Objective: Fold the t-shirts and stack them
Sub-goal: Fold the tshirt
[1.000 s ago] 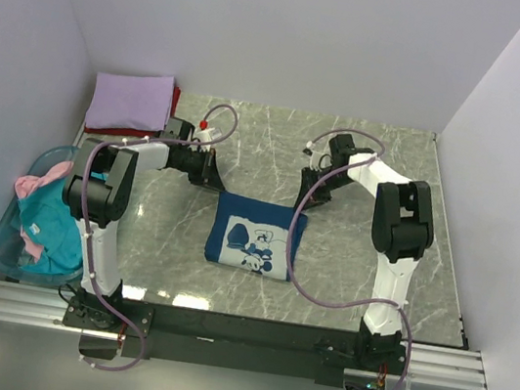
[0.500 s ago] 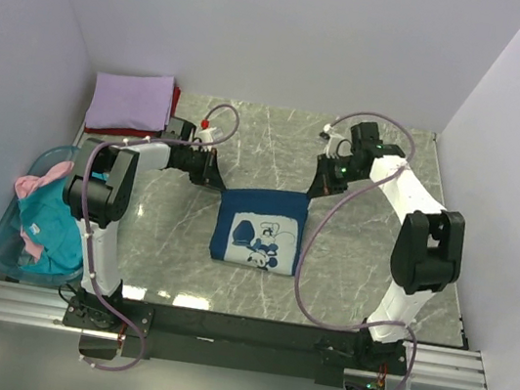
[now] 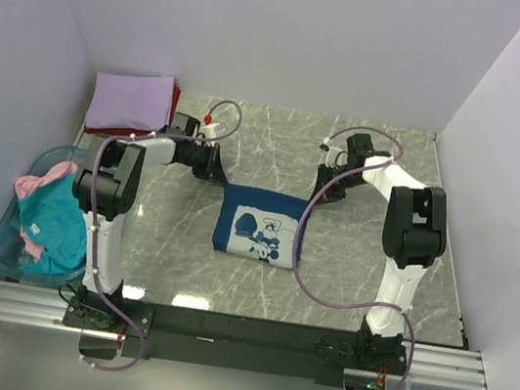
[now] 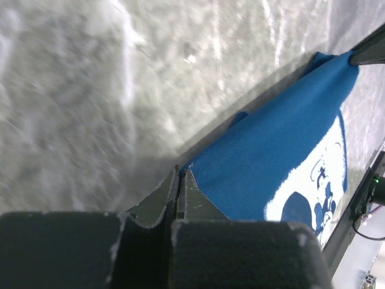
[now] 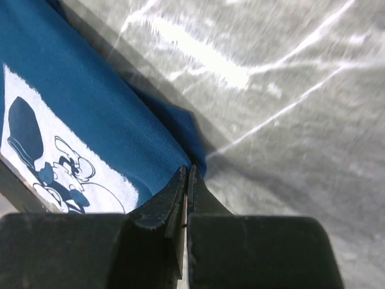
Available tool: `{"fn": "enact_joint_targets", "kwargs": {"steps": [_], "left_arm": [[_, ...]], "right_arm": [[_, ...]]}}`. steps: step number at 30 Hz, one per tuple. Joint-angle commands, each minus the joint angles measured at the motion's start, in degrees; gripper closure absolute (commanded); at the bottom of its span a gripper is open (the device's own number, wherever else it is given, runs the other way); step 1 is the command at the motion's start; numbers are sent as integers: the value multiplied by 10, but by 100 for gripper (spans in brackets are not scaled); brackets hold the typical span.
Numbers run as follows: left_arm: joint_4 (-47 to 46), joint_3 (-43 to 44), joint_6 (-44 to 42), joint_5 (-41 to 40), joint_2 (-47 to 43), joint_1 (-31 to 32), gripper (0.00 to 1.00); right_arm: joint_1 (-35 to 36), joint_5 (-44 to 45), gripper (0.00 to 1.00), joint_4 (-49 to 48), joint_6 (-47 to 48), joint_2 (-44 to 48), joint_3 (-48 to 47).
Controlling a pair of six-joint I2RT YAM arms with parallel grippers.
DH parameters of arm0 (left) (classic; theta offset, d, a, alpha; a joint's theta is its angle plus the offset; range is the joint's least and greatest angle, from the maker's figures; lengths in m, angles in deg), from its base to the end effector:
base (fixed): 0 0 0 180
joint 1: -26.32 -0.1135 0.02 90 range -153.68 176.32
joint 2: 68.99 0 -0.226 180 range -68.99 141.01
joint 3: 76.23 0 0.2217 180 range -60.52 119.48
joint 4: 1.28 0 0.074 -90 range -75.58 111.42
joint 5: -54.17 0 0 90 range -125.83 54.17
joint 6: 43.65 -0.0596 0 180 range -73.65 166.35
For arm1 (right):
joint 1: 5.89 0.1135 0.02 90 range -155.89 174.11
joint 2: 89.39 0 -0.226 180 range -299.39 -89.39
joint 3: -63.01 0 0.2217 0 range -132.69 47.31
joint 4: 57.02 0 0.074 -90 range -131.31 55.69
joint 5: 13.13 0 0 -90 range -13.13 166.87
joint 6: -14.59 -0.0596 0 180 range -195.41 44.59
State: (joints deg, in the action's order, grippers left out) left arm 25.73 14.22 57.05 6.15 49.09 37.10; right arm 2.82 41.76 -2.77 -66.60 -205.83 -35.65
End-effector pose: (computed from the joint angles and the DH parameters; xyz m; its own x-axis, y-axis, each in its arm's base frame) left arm 0.3769 -0.1123 0.1136 -0.8836 0.0277 -0.4674 0.3615 0.6747 -0.6434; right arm 0.3602 0.0899 0.1314 -0.8833 -0.2621 -0.3887 -0.4398 0.7505 0.4934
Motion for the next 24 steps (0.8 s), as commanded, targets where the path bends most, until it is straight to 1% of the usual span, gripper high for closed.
{"fn": "enact_joint_targets", "kwargs": {"steps": [1, 6, 10, 12, 15, 16, 17, 18, 19, 21, 22, 23, 24], "left_arm": [[2, 51, -17, -39, 21, -20, 99], [-9, 52, -18, -8, 10, -17, 99], [-10, 70, -9, -18, 32, -16, 99], [-16, 79, 11, -20, 43, -16, 99], [-20, 104, 32, -18, 58, -18, 96], [-21, 109, 34, -17, 60, -20, 87], [-25, 113, 37, -12, 57, -23, 81], [-37, 113, 44, -1, 51, -30, 75], [-41, 110, 48, 4, 31, -35, 64], [-43, 101, 52, 21, 7, -49, 56], [-34, 96, 49, 35, -21, -51, 54], [-31, 89, 49, 42, -36, -52, 53], [-37, 59, 52, 52, -54, -50, 53]], "right_arm": [[-10, 26, 100, -37, -13, -2, -20], [-12, 29, 100, -68, -18, 17, 2], [-12, 40, 100, -68, -19, -7, -31], [-12, 51, 100, -66, -21, -31, -55], [-12, 72, 99, -72, -25, -55, -86], [-12, 79, 93, -70, -26, -59, -96], [-13, 84, 74, -65, -30, -59, -105], [-14, 87, 65, -63, -33, -56, -119], [-16, 87, 50, -59, -37, -48, -122], [-21, 84, 36, -64, -54, -6, -118], [-20, 69, 27, -72, -60, 12, -112], [-20, 61, 22, -78, -78, 48, -104], [-21, 46, 21, -85, -87, 66, -84]]}}
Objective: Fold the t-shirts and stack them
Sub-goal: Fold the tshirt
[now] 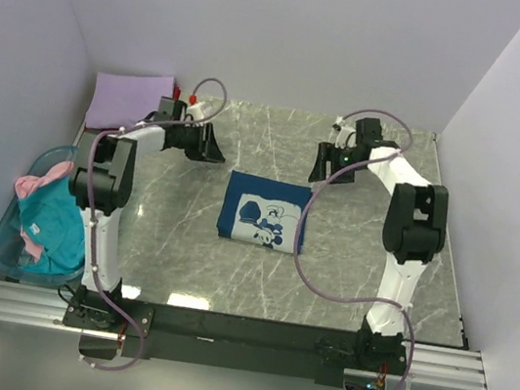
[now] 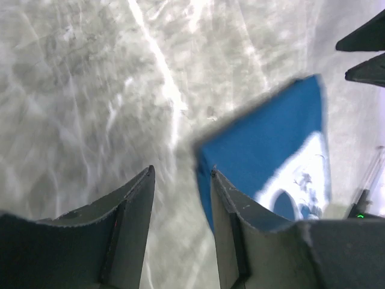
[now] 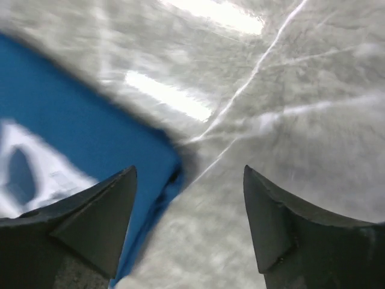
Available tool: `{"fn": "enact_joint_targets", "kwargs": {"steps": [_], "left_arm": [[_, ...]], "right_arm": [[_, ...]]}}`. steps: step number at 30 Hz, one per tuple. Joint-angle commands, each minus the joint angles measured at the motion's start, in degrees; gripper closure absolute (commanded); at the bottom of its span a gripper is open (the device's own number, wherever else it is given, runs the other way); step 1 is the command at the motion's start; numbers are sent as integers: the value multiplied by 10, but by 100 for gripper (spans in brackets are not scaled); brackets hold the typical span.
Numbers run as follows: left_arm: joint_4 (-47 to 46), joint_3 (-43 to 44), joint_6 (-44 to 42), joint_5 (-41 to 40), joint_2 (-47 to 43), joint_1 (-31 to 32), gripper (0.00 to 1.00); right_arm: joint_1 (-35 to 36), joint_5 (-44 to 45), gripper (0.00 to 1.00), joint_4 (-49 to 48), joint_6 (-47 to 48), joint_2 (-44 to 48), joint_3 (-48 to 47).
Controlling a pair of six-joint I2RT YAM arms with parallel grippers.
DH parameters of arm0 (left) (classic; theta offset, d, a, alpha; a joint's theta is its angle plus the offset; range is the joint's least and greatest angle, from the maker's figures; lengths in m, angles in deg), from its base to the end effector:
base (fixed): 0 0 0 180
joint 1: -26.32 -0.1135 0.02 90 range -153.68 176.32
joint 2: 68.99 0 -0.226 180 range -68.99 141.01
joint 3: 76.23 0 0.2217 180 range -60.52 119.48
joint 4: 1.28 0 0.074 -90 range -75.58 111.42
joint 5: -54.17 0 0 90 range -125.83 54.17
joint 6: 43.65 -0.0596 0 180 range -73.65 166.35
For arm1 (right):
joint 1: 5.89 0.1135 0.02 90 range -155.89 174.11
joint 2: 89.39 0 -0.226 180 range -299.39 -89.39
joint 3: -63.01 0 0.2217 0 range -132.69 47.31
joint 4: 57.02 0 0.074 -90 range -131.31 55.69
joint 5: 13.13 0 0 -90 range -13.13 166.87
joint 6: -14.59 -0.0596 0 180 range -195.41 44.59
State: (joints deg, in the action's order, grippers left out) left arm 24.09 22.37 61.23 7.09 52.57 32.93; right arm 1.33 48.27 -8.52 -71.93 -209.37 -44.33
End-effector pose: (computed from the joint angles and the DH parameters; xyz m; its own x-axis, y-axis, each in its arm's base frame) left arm 0.4132 -0.0887 0.1317 -0.8543 -0.0903 -0.5119 0.3256 0.6748 -0.6623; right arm 0.4034 0.0799 0.1501 -0.8466 -0.1610 -0.5072 -0.3917 0.8337 0.3892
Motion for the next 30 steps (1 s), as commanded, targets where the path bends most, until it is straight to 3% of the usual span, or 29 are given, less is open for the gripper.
{"fn": "enact_joint_targets", "kwargs": {"steps": [1, 3, 8, 10, 13, 16, 23, 27, 30], "left_arm": [[-55, -45, 23, 62, -125, -5, 52], [-97, -105, 70, 85, -155, 10, 55], [-224, -148, 173, 110, -148, 65, 82], [-248, -140, 219, 110, -108, 86, 91], [-287, -122, 271, 118, -47, 102, 95], [-304, -109, 293, 117, 6, 103, 96], [-249, -69, 261, 87, 82, 68, 97], [-224, -97, 254, 124, 14, 42, 92], [-228, -169, 243, 129, -102, 47, 88]], "right_arm": [[-5, -59, 21, -47, -59, 115, 16], [-5, -122, 21, -76, -125, 150, 65], [38, -240, 52, -233, -287, 153, 174], [55, -246, 59, -256, -298, 134, 189], [58, -241, 63, -251, -289, 79, 169], [46, -230, 65, -247, -284, 19, 134], [21, -170, 69, -192, -249, -73, 57], [11, -175, 68, -157, -224, -27, 43], [17, -201, 67, -150, -224, 53, 91]]}}
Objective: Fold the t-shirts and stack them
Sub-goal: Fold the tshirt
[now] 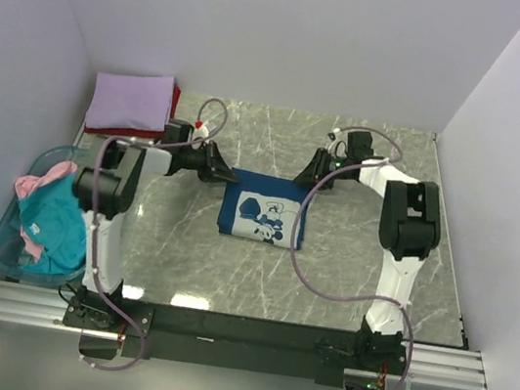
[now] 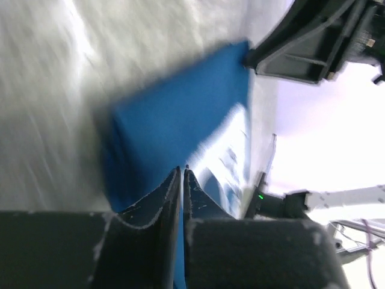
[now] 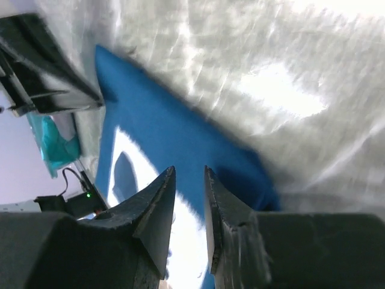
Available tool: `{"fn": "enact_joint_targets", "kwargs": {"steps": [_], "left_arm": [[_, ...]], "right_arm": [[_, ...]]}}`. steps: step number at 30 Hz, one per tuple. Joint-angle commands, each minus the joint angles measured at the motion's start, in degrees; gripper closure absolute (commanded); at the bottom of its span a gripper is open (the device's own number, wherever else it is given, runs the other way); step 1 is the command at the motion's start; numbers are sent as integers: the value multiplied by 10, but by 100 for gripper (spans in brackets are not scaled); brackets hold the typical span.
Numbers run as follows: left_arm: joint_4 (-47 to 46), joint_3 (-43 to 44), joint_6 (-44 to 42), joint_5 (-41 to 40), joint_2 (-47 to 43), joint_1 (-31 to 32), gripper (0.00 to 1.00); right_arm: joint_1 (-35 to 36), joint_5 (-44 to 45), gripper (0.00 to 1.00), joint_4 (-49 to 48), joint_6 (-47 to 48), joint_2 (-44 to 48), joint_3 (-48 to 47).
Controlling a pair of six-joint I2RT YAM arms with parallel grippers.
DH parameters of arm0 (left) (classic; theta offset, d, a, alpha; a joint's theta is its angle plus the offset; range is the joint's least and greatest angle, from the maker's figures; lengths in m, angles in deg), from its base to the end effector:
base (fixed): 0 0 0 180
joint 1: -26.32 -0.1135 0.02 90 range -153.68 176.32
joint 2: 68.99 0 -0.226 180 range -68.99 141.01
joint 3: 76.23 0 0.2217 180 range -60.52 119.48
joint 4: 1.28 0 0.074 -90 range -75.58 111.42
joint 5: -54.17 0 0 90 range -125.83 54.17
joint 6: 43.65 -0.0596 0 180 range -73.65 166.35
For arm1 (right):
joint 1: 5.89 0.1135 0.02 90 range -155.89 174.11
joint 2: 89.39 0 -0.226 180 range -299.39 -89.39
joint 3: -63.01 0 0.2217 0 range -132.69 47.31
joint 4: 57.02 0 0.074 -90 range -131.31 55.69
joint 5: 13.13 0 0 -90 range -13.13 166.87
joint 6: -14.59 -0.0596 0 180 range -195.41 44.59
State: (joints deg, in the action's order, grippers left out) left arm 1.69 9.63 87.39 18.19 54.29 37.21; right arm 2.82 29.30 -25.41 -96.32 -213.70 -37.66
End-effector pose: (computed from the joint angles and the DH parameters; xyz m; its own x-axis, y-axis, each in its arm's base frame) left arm 0.3867 -0.1235 0.0971 -0.9502 -0.2100 -0.2302 0.1224 0.4277 -0.8956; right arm 0.4041 0.1064 0.1174 -0.9436 0.0991 -0.3160 -0.1941 0.6079 0.7700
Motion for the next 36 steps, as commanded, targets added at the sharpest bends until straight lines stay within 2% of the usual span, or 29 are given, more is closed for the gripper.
{"fn": "enact_joint_targets", "kwargs": {"steps": [1, 4, 8, 12, 15, 17, 21, 23, 27, 29, 30, 33, 36], "left_arm": [[-17, -61, -7, 23, -164, 7, 88], [-59, -119, 39, 36, -207, 28, 90], [-133, -186, 81, 30, -212, 76, 92], [-143, -178, 77, 16, -153, 98, 94], [-95, -147, 27, 0, -95, 97, 96], [-73, -142, 1, -7, -70, 85, 96], [-43, -137, -25, -18, -37, 46, 98], [-3, -134, -58, -20, -47, 25, 98], [43, -163, -115, 19, -154, 16, 97], [36, -199, -115, 51, -203, 27, 97], [32, -209, -114, 56, -247, 35, 96], [0, -237, -101, 58, -301, 81, 97], [-66, -264, -41, 56, -305, 110, 97]], "right_arm": [[10, -19, 67, 4, 5, 134, 45], [48, -57, 70, -31, -26, 195, 130], [105, -67, 72, -105, -63, 237, 231], [120, -70, 76, -105, -49, 183, 223], [100, -73, 78, -90, -30, 119, 206], [88, -66, 79, -74, -10, 84, 198], [50, -39, 80, -42, 37, 72, 197], [42, -41, 81, -16, 64, 89, 200], [40, -59, 80, 18, 96, 164, 227], [46, -74, 79, 13, 90, 215, 252], [50, -88, 79, 9, 85, 228, 260], [81, -106, 78, -34, 35, 261, 275], [124, -116, 78, -79, -8, 258, 282]]}}
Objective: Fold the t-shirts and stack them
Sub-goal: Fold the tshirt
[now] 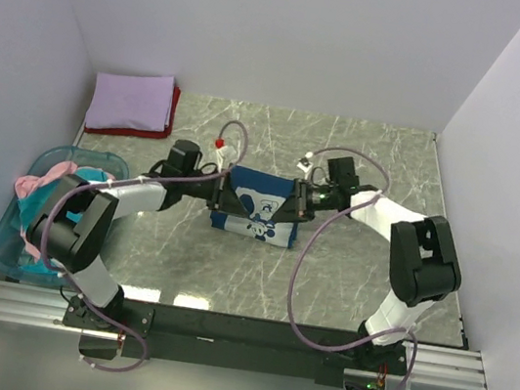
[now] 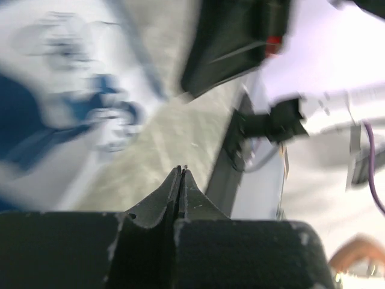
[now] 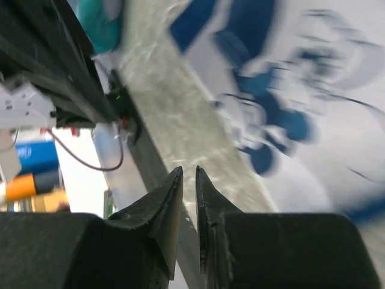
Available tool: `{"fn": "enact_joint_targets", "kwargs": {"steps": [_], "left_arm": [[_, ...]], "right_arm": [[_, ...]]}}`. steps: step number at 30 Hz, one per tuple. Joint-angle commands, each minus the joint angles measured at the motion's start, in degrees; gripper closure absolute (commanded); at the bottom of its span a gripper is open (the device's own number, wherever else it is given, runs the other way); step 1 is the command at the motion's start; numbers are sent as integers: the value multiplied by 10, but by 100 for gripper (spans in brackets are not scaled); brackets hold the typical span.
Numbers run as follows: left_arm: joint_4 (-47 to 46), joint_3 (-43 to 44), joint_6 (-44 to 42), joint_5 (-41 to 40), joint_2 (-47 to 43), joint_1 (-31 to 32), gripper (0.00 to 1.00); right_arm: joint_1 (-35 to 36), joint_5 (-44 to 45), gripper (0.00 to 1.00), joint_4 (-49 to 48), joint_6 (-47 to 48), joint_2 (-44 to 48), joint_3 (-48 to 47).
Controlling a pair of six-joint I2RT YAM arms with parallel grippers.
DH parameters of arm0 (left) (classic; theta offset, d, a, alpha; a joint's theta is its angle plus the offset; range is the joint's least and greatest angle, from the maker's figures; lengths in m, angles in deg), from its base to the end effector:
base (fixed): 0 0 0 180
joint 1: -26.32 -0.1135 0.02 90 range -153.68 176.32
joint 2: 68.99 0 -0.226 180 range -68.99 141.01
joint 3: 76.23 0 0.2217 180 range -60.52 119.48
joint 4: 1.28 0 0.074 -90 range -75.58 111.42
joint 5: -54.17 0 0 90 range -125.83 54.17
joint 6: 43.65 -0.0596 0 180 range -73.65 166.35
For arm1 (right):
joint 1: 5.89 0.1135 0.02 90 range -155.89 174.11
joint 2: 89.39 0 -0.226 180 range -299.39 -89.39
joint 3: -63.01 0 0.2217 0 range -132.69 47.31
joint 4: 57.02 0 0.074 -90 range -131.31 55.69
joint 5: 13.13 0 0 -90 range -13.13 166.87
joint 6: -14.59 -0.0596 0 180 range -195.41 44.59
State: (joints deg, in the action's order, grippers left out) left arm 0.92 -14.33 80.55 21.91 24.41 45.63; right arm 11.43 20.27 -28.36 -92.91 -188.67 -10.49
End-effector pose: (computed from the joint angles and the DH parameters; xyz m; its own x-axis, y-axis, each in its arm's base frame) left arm 0.2763 -0.1502 0.1646 -0.9055 -0.0006 -0.4244 0.4008 0.3273 -0.8557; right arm 0.2890 0.1422 0.1532 -0.9293 -0.1164 -0.3504 -0.3648 0.4362 0.8226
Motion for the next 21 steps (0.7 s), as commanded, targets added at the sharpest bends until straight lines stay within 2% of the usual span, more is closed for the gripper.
{"fn": "enact_joint_targets", "kwargs": {"steps": [1, 7, 9, 12, 16, 21], "left_arm": [[-75, -26, 32, 20, 1, 28, 97], [-57, 6, 20, 8, 114, 28, 98], [-37, 17, 15, -7, 167, 15, 99], [-60, 14, 37, 1, 232, -22, 99], [-57, 12, 32, 13, 264, -52, 99], [-34, -9, 8, 34, 236, -56, 96]], "right_arm": [[47, -26, 78, -57, -51, -5, 9], [76, -22, 78, -88, -71, -107, -7], [71, -5, 78, -66, -49, -149, -18], [58, 26, 78, -54, -33, -182, -18], [9, 46, 79, -30, -18, -202, -10], [-21, 47, 79, 11, 11, -190, -4]]}}
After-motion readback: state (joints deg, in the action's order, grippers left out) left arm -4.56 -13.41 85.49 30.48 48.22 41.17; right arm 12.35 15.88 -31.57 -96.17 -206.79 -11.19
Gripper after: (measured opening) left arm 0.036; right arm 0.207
